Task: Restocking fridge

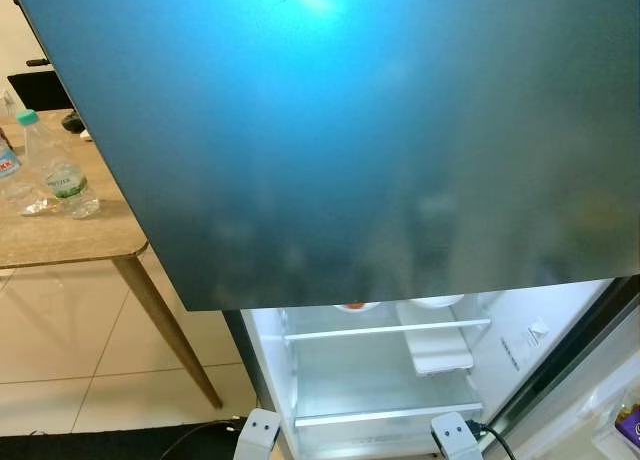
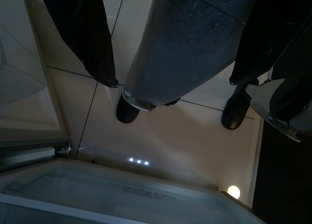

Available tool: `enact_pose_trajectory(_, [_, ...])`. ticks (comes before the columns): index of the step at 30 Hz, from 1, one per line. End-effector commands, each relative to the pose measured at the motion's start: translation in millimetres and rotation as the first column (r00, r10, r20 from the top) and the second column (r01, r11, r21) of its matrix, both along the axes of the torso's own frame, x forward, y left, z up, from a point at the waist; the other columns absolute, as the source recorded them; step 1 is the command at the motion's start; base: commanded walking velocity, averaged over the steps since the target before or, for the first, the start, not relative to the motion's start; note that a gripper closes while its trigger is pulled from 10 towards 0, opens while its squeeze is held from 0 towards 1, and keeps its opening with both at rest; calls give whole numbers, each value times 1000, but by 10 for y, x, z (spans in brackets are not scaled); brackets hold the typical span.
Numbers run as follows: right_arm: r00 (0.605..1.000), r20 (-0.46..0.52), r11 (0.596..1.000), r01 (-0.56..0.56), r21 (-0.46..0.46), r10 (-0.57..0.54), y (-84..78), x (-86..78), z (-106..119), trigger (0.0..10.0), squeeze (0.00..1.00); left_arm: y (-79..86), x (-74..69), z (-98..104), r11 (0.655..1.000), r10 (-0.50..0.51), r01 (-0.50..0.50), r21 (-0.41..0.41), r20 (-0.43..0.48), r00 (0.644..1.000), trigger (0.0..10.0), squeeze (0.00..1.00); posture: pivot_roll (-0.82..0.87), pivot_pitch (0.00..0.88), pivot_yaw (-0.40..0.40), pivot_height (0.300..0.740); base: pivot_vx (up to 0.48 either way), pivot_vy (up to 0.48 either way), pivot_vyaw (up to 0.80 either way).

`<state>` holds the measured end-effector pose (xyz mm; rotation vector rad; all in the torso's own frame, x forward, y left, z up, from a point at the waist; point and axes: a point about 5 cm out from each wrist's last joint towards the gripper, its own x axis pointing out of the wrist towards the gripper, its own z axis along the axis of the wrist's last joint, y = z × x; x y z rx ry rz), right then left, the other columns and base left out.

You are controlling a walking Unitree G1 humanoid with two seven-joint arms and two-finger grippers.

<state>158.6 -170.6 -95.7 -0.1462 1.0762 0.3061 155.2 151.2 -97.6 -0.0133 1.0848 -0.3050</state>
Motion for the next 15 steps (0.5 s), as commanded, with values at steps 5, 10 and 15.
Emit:
enact_pose_trajectory(5, [1000,-17,1000,17,3,-17,4,-37,-17,10000,0,-16,-9,-5,1000,1,-1,-2,-5,1000,10000,0,-19,0,9,740,0,0,0])
enact_pose_trajectory(10, [1000,-18,1000,17,4,-17,6,-37,-17,10000,0,-13,-9,-5,1000,1,-1,-1,-5,1000,10000,0,-19,0,9,740,0,0,0])
enact_pose_trajectory(15, [1000,-18,1000,18,4,-18,8,-38,-18,10000,0,-11,-10,-5,1000,0,0,0,-5,1000,10000,0,-20,0,12,740,0,0,0])
